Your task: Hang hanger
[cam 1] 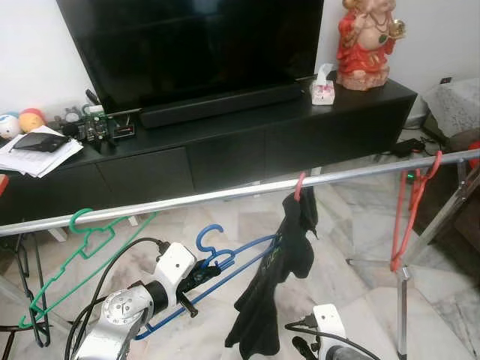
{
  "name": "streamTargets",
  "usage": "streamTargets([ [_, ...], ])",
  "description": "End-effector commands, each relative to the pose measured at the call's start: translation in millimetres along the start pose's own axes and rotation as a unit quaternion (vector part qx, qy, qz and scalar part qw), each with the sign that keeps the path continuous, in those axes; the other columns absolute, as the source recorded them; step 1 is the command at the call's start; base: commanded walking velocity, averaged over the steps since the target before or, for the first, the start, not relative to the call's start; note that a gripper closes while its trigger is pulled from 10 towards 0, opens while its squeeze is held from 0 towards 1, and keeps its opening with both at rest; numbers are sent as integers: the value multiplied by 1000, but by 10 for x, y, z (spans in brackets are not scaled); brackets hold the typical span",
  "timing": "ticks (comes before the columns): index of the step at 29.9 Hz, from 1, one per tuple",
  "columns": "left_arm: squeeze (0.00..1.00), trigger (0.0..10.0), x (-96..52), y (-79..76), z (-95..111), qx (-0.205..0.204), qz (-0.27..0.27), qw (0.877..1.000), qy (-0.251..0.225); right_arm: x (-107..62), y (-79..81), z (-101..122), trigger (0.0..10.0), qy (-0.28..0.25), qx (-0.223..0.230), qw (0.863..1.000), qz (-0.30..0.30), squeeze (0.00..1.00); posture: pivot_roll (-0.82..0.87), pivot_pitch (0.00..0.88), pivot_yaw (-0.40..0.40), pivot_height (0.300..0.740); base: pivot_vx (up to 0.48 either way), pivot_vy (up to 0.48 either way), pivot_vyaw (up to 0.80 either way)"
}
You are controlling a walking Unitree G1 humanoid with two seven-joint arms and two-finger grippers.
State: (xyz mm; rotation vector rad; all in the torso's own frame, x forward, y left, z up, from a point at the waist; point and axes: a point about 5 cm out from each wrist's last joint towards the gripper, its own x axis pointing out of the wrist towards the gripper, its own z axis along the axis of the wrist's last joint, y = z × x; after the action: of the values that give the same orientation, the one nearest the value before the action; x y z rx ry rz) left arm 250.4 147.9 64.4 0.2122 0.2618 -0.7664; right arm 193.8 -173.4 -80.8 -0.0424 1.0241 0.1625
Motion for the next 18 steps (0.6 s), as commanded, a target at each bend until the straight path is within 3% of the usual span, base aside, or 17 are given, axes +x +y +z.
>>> streamTargets([
  [1,0,10000,12,58,100,11,10,1000,-13,6,20,19,10000,-3,1,1000,2,0,-89,0,80,740,0,0,0],
  [3,0,10000,69,305,182,-13,131,990,-54,3,8,18,10000,-2,-2,1000,1,0,-94,0,77,740,0,0,0],
  [11,0,10000,92,381,295,-26,176,980,-89,1,0,19,10000,-1,-7,1000,1,0,-96,0,76,740,0,0,0],
  [18,0,10000,161,422,270,-23,203,976,-70,3,7,19,10000,-1,-8,1000,2,0,-93,0,80,740,0,0,0],
])
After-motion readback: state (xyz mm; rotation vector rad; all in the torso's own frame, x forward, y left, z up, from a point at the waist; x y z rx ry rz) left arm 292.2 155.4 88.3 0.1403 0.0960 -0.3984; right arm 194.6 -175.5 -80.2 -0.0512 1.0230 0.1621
